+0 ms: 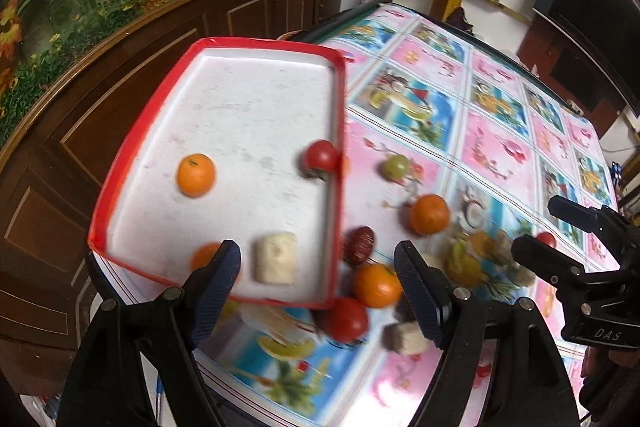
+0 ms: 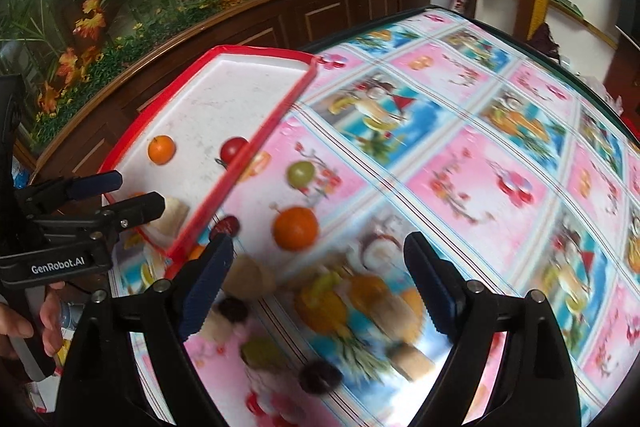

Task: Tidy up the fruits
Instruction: 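Move left tool toward a green grape while right tool moves toward a red tomato, then close left tool on the green grape while right tool closes on the tomato, then carry green grape over the tray with left tool while right tool carries tomato there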

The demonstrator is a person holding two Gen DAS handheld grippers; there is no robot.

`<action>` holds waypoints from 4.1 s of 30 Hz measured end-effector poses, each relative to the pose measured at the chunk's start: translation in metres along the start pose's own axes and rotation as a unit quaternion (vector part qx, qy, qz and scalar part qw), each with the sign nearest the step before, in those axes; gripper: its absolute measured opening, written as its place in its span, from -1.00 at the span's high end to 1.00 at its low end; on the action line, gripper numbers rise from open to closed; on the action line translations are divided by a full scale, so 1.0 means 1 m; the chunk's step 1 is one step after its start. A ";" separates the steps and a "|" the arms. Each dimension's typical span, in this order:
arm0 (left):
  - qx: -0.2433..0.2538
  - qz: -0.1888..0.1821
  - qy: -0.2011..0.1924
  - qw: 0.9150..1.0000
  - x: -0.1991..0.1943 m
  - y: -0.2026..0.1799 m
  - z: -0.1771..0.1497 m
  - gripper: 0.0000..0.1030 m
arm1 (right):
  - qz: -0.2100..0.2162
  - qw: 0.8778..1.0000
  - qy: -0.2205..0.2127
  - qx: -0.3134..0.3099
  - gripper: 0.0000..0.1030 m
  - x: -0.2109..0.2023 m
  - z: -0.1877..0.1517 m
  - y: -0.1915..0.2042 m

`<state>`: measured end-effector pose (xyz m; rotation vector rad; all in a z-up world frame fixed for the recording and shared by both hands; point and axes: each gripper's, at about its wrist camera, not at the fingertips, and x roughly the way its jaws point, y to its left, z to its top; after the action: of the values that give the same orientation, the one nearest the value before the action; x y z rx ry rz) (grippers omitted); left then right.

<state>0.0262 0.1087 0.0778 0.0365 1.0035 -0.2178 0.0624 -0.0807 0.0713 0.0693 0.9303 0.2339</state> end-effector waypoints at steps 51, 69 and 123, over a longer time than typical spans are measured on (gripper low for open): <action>0.113 -0.111 0.074 0.985 0.015 -0.089 -0.055 0.27 | -0.066 0.996 0.034 0.051 -0.25 -0.022 -0.071 -0.098; 0.185 -0.076 0.072 0.977 0.029 -0.103 -0.051 0.40 | -0.069 0.995 0.056 0.053 0.32 0.007 -0.065 -0.095; -0.036 -0.067 0.000 0.997 0.002 0.045 0.024 0.40 | 0.023 1.000 0.002 -0.003 0.32 -0.004 0.006 -0.014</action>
<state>0.0567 0.1496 0.0859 -0.0972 1.0143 -0.3041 0.0677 -0.0953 0.0755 0.0848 0.9323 0.2799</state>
